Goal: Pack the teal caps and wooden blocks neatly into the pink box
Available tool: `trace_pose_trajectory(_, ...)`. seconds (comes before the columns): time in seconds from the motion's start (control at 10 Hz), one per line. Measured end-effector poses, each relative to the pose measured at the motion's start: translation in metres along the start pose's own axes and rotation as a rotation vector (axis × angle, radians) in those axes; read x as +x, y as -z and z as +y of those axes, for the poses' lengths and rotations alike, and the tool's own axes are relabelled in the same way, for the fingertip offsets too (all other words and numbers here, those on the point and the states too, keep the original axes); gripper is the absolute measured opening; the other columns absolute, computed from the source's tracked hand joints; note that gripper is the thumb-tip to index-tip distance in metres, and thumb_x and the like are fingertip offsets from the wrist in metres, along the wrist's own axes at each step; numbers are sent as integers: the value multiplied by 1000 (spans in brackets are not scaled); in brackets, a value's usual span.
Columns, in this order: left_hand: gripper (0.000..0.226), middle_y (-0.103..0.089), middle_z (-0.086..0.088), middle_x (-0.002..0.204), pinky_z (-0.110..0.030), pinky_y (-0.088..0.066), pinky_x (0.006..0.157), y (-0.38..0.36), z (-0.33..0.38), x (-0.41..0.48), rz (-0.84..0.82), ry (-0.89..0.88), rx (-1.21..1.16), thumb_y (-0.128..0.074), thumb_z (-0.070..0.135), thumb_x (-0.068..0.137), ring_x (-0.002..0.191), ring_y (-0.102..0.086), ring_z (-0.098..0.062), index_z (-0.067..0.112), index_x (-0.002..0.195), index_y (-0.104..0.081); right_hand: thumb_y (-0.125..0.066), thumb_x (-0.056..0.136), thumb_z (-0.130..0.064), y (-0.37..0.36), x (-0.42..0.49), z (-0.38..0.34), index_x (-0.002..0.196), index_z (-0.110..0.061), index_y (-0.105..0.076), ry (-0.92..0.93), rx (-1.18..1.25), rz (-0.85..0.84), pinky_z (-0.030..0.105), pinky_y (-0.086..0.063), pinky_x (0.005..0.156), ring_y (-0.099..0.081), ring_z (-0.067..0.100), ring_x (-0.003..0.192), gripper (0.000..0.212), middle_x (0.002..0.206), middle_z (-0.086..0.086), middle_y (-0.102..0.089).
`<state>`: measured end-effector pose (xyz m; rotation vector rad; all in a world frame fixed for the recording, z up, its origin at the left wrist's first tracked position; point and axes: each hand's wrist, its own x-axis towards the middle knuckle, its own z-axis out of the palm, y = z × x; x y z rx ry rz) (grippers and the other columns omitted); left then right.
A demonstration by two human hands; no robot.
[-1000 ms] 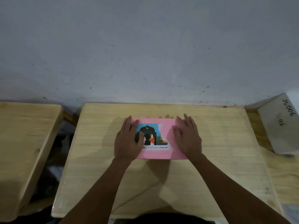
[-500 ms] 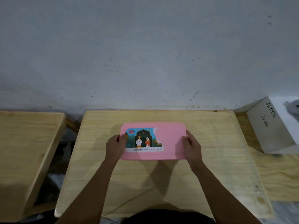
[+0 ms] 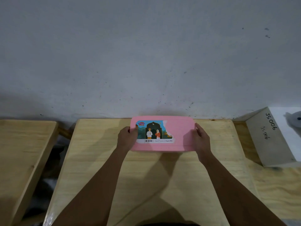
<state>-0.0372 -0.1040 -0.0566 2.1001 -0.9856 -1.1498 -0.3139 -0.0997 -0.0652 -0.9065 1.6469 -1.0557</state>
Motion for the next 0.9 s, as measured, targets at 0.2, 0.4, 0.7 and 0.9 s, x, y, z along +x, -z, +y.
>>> trace_pose_trajectory(0.2,25,-70,-7,95,-30,-49,64,-15,13,18,-24,61,-19,-51,29,86,84,-67,-25,11,97,-66,-45,97,-8,0,29,-5,108,-40,-61,-13,20,8,34,-47,84,-57,8,86,37,94,-16,-64)
trace_pose_trajectory(0.4,27,-69,-8,94,-28,-48,60,-16,16,26,-10,46,-6,-51,31,90,83,-66,-25,9,96,-65,-48,97,-18,-4,37,5,123,-28,-61,24,-32,31,36,-50,90,-61,14,103,31,111,-11,-67)
trace_pose_trajectory(0.7,19,-68,-9,95,-33,-51,69,-12,23,10,-29,39,-76,-49,29,93,80,-64,-25,16,89,-63,-44,96,-28,-12,34,2,122,-7,-57,-40,-321,52,37,-48,76,-62,31,97,36,110,16,-65)
trace_pose_trajectory(0.9,45,-56,-11,132,-32,-45,89,5,38,-2,6,-83,48,-50,31,94,115,-57,-28,9,133,-49,-49,89,-38,-15,25,-26,131,-10,-52,-30,-529,27,43,-49,95,-56,34,116,50,130,15,-56)
